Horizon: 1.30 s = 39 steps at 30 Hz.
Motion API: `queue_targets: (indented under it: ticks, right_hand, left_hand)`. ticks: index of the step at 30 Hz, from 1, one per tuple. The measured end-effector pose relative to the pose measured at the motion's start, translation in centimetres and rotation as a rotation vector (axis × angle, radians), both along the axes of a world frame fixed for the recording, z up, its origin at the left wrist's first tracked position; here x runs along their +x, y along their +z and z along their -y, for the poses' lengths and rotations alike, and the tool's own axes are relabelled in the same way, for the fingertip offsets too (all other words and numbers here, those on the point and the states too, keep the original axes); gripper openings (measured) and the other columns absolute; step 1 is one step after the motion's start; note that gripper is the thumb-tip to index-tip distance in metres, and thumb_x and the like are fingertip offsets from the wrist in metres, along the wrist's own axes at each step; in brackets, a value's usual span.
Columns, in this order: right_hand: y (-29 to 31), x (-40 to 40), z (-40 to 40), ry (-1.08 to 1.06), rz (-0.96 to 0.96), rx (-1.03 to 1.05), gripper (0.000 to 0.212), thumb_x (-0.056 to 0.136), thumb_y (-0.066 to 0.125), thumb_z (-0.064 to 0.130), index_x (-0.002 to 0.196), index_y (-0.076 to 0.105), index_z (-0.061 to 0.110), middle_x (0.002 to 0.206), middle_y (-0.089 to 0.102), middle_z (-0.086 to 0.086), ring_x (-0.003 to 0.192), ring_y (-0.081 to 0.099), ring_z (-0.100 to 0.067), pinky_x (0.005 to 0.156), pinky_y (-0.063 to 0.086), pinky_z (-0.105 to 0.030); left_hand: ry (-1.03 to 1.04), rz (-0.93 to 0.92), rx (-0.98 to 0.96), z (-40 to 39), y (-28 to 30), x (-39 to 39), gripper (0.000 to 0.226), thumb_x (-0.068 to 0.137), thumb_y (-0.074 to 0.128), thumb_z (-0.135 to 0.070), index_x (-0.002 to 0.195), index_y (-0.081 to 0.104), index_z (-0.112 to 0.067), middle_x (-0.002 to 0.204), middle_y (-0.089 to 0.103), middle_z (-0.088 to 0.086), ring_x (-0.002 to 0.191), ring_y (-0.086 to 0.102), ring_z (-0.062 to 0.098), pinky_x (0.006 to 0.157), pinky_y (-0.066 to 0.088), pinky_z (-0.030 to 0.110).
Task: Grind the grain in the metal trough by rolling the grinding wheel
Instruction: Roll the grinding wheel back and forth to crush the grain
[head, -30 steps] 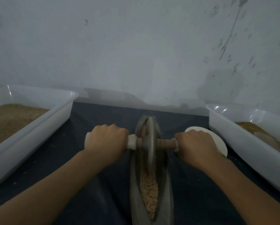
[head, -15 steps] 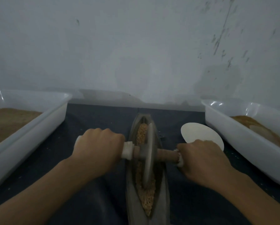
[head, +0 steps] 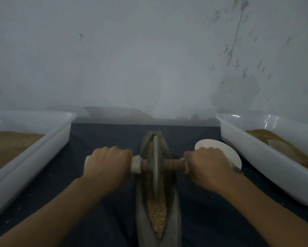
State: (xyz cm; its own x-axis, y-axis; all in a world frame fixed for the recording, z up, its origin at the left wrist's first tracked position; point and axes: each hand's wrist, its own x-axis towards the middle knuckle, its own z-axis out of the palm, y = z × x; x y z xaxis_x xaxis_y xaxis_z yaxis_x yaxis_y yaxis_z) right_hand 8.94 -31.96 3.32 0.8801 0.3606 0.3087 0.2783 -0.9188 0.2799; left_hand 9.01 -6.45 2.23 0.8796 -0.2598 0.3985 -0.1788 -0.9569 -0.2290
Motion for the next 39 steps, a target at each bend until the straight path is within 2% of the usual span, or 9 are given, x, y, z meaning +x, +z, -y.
queue_targets:
  ticks: [4,9,13,17,21,26,31,34,39]
  right_hand:
    - [0.2,-3.7,0.6,0.043,-0.075,-0.006,0.025,0.083,0.060,0.043,0.080,0.037,0.034,0.067,0.040,0.010,0.058,0.039,-0.012,0.048,0.017,-0.026]
    - [0.0,-0.5,-0.1,-0.016,0.009,-0.004,0.026,0.085,0.057,0.038,0.077,0.034,0.029,0.065,0.039,0.007,0.060,0.043,-0.018,0.055,0.028,-0.030]
    - [0.0,4.2,-0.8,-0.084,0.065,0.032,0.021,0.082,0.059,0.035,0.079,0.039,0.028,0.081,0.061,0.001,0.073,0.059,-0.027,0.056,0.028,-0.032]
    - [-0.2,4.5,-0.7,-0.091,0.053,0.018,0.017,0.084,0.056,0.035,0.080,0.041,0.027,0.085,0.063,-0.002,0.074,0.058,-0.028,0.057,0.030,-0.032]
    - [-0.2,0.2,-0.1,0.001,-0.012,-0.014,0.019,0.084,0.058,0.035,0.080,0.039,0.031,0.068,0.047,0.007,0.060,0.046,-0.015,0.052,0.029,-0.029]
    - [0.5,-3.1,0.2,0.033,-0.036,-0.099,0.027,0.085,0.058,0.042,0.081,0.033,0.032,0.064,0.033,0.010,0.057,0.034,-0.011,0.048,0.011,-0.026]
    - [-0.1,1.1,-0.4,-0.049,0.011,-0.035,0.025,0.084,0.056,0.037,0.076,0.033,0.030,0.066,0.043,0.007,0.061,0.045,-0.017,0.053,0.026,-0.029]
    - [-0.1,4.1,-0.8,-0.098,0.057,0.006,0.022,0.081,0.057,0.036,0.075,0.037,0.029,0.080,0.059,0.001,0.074,0.058,-0.026,0.057,0.030,-0.032]
    - [0.1,3.4,-0.5,-0.051,0.019,-0.001,0.021,0.081,0.057,0.035,0.073,0.039,0.028,0.080,0.060,0.000,0.071,0.057,-0.025,0.057,0.033,-0.032]
  left_hand:
    - [-0.036,-0.035,0.040,-1.1,-0.4,-3.3,0.027,0.076,0.057,-0.050,0.075,0.033,-0.035,0.060,0.035,-0.011,0.055,0.037,0.008,0.052,0.027,0.028]
    - [0.012,0.027,0.030,-0.1,-0.2,-0.6,0.025,0.081,0.055,-0.044,0.073,0.035,-0.031,0.063,0.039,-0.010,0.056,0.040,0.012,0.052,0.028,0.028]
    - [0.053,0.060,-0.015,0.8,0.4,3.6,0.019,0.085,0.052,-0.038,0.078,0.038,-0.029,0.078,0.058,-0.006,0.064,0.051,0.019,0.056,0.031,0.030]
    - [0.046,0.053,0.015,1.1,0.8,4.0,0.015,0.085,0.054,-0.036,0.080,0.041,-0.028,0.081,0.060,-0.005,0.069,0.057,0.020,0.057,0.031,0.031]
    - [-0.010,-0.042,0.013,-0.1,0.3,0.3,0.022,0.081,0.059,-0.045,0.075,0.041,-0.032,0.061,0.035,-0.011,0.054,0.037,0.011,0.053,0.027,0.028]
    - [-0.016,-0.107,0.016,-1.1,-0.3,-2.9,0.025,0.079,0.058,-0.051,0.076,0.040,-0.034,0.061,0.034,-0.011,0.057,0.037,0.009,0.054,0.029,0.028]
    - [0.044,-0.042,0.015,0.2,0.1,0.5,0.023,0.081,0.058,-0.043,0.074,0.041,-0.029,0.062,0.034,-0.010,0.057,0.037,0.015,0.056,0.030,0.029]
    - [0.053,-0.001,-0.029,1.0,0.7,3.0,0.012,0.084,0.057,-0.037,0.080,0.050,-0.028,0.073,0.050,-0.006,0.062,0.043,0.019,0.058,0.032,0.031]
    - [0.024,-0.011,-0.023,0.8,0.6,2.6,0.019,0.084,0.055,-0.037,0.075,0.040,-0.028,0.074,0.053,-0.004,0.064,0.049,0.021,0.059,0.033,0.031]
